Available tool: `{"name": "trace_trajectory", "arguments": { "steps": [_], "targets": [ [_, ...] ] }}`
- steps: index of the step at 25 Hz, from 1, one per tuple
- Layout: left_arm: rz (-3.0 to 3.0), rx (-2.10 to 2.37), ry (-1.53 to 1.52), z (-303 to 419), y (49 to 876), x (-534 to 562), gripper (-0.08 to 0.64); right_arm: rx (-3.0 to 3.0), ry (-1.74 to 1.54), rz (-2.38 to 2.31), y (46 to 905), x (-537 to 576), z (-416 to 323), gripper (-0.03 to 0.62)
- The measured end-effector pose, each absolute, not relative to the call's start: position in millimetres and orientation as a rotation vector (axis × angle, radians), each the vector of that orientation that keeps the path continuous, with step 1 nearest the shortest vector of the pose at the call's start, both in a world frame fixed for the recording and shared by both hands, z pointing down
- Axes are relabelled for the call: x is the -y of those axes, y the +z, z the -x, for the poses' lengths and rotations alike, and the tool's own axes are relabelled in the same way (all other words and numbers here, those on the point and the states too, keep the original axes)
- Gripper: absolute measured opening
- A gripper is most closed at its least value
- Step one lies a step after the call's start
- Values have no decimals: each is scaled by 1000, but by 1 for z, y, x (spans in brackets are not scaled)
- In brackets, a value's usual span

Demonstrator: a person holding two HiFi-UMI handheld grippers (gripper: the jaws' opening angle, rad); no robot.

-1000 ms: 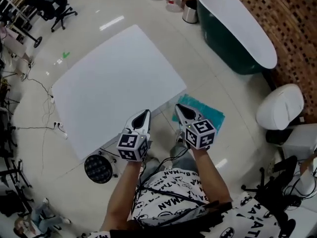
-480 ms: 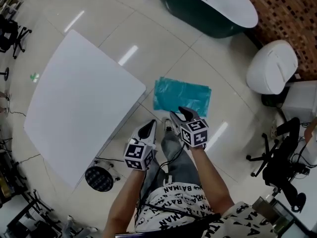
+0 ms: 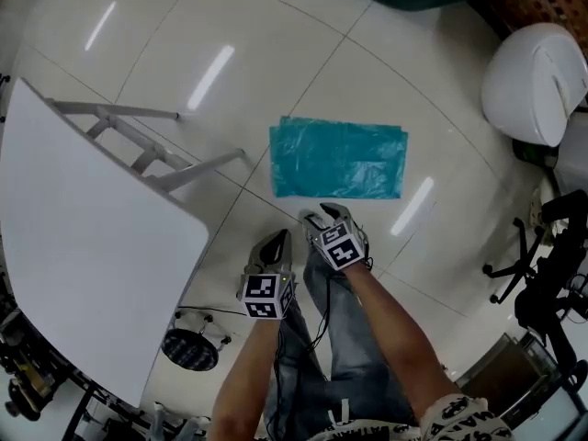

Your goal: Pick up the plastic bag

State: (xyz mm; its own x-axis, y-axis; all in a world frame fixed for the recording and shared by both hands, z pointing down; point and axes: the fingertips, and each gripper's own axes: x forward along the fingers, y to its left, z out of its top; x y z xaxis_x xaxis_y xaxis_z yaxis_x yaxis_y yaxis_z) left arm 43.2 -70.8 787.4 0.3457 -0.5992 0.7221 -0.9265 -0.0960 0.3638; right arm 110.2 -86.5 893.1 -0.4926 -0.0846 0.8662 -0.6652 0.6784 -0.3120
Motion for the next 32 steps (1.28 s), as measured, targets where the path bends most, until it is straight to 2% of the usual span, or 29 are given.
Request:
{"name": "trace_trajectory", "arguments": {
  "steps": [6,8,11,20,28,29,30,31,32],
  "targets": [
    [-1739,1230,692,-39,941,61,0,1868,887,-612,1057,58,-116,233],
    [-1718,1211,728,-35,980,60,0,1844,905,-616,1102,54,-116,272],
    [-1692,1188,755,-35,1023,56,0,1841,861,-566,1153,51,-114,272],
    [-1618,1186,759,-25,1092,32,0,1906,557,-333,1233,40,-89,270],
    [-1594,1223,709,-23,1096,14,0,1878,295,-211,1270,44,-79,265],
    [-1588,1226,701,-24,1093,10,0,1861,287,-200,1271,44,-81,231],
    [-1585,1229,695,-26,1090,6,0,1845,284,-189,1272,44,-84,144],
    [-1582,1230,690,-29,1086,4,0,1838,294,-178,1269,44,-87,21],
    [-1579,1232,684,-32,1080,3,0,1849,326,-173,1263,46,-89,12]
  ]
}}
